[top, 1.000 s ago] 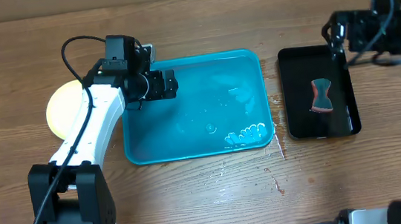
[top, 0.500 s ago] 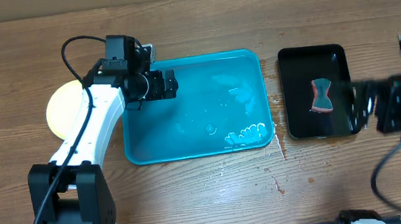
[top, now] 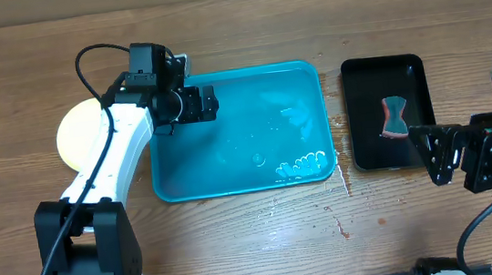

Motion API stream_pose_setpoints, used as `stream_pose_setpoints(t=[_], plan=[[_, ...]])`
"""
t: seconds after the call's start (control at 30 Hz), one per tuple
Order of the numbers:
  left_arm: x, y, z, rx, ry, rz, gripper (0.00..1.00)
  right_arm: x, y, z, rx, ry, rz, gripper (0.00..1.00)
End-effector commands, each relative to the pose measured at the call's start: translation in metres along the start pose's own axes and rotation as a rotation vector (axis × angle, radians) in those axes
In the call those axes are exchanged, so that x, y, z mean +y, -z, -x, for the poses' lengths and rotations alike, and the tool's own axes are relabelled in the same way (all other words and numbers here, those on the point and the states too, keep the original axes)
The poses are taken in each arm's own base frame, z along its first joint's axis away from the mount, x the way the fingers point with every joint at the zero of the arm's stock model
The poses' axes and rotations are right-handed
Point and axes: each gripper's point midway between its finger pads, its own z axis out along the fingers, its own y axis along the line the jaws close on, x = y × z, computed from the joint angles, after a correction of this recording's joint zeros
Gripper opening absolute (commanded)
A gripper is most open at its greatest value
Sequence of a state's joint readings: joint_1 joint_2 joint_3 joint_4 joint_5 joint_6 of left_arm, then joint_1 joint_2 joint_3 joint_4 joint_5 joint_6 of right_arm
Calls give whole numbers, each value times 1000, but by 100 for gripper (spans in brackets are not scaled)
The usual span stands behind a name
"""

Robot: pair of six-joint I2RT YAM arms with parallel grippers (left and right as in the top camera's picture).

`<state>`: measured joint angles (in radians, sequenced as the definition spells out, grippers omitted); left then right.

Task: Clean dirty plates on tray and stack at the side

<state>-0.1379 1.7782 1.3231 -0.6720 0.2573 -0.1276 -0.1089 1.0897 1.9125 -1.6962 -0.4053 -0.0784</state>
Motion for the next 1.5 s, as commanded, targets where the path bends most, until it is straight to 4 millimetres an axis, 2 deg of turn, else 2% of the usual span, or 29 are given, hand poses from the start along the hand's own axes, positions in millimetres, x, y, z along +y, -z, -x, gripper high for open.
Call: stream_pose_setpoints(t=[0.0,0.13,0.33,0.5,0.63,0.8,0.97,1.13,1.3,1.47], plan=[[-3,9,6,-30,-9,1,100,0,3,2,-15,11,-11,100],[-3,9,6,-30,-9,1,100,-11,4,12,-59,28,-72,100],[-3,9,6,-30,-9,1,100,-17,0,51,-274,112,-100,100],[-3,9,6,-30,-10,1,100,-21,-18,59,-444,191,-90,100],[-3,9,6,-30,-9,1,100,-24,-44,45,-538,243,-63,100],[-3,9,6,-30,-10,1,100,-30,-84,13,-621,291,-24,100],[-3,9,6,-30,-10,1,100,-36,-115,-15,-707,332,7,100],[-3,9,6,-30,-9,2,100,-38,-128,-38,-812,354,24,100],[-3,9,6,-30,-9,1,100,-58,-133,-53,-875,206,-24,100],[-3,9,6,-30,-9,1,100,-64,-144,-69,-875,204,-28,100]])
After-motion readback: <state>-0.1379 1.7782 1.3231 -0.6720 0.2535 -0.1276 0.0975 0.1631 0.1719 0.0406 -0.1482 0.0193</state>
